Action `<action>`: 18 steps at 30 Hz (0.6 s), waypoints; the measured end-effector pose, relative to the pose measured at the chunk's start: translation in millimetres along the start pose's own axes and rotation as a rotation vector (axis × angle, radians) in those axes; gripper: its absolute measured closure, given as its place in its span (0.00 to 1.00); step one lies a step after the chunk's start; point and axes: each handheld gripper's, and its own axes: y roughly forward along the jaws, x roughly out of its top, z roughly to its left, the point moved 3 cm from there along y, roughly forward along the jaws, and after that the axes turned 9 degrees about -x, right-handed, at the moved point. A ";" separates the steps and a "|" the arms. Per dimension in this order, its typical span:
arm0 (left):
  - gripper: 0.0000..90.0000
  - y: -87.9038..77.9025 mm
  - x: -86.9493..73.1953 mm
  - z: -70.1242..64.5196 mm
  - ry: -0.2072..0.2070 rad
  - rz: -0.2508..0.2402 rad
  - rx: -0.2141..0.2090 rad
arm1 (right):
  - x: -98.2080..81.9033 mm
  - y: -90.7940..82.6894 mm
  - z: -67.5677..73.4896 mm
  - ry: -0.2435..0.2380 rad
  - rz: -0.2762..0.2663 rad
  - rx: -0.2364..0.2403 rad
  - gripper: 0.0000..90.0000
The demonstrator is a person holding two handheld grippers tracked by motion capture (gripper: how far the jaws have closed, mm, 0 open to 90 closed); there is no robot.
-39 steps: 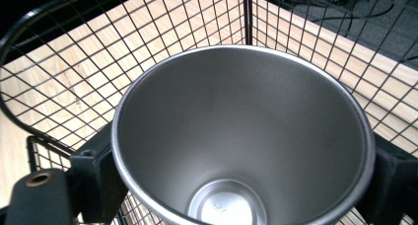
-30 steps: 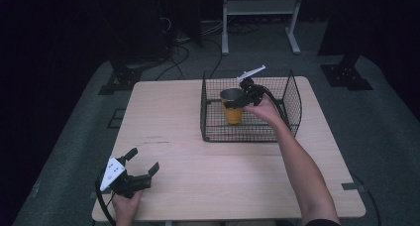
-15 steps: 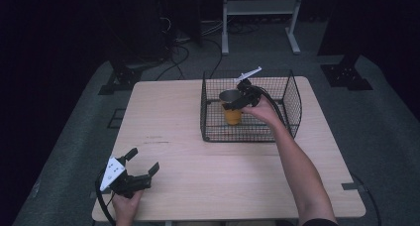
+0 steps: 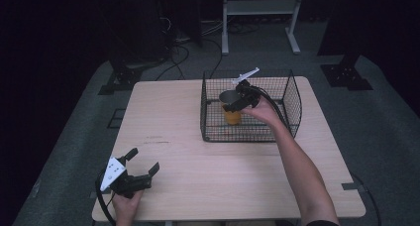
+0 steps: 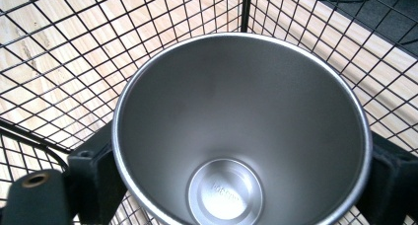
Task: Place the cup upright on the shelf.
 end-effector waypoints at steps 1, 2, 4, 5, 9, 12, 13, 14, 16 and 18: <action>0.02 0.0 0.0 0.0 0.000 0.000 0.000 | 0.0 -0.2 0.1 -0.001 0.001 -0.001 0.11; 0.02 0.0 0.0 -0.1 0.001 0.000 0.000 | 0.2 -0.6 0.3 0.000 0.000 -0.001 0.11; 0.02 0.2 0.0 -0.1 0.000 0.000 0.000 | 0.2 -1.2 0.5 -0.004 0.001 -0.002 0.11; 0.02 0.2 0.0 -0.2 0.000 0.000 -0.001 | 0.1 -1.3 0.5 -0.005 0.001 -0.003 0.10; 0.02 0.3 0.0 -0.2 0.000 0.000 0.000 | 0.3 -2.2 1.0 -0.006 0.000 -0.009 0.09; 0.02 0.4 0.0 -0.3 0.000 0.000 0.001 | 0.3 -2.5 1.9 -0.013 0.001 -0.011 0.08; 0.02 0.5 0.0 -0.4 0.000 0.001 0.001 | 0.3 -2.5 2.1 -0.013 0.001 -0.013 0.06; 0.02 0.5 0.0 -0.4 0.000 0.001 0.001 | 0.3 -2.5 2.1 -0.013 0.001 -0.013 0.06; 0.02 0.5 0.0 -0.4 0.000 0.001 0.001 | 0.4 -2.8 2.3 -0.011 0.002 -0.013 0.04; 0.02 0.6 -0.1 -0.4 0.000 0.001 0.001 | 0.7 -3.3 2.3 -0.013 -0.001 -0.013 0.04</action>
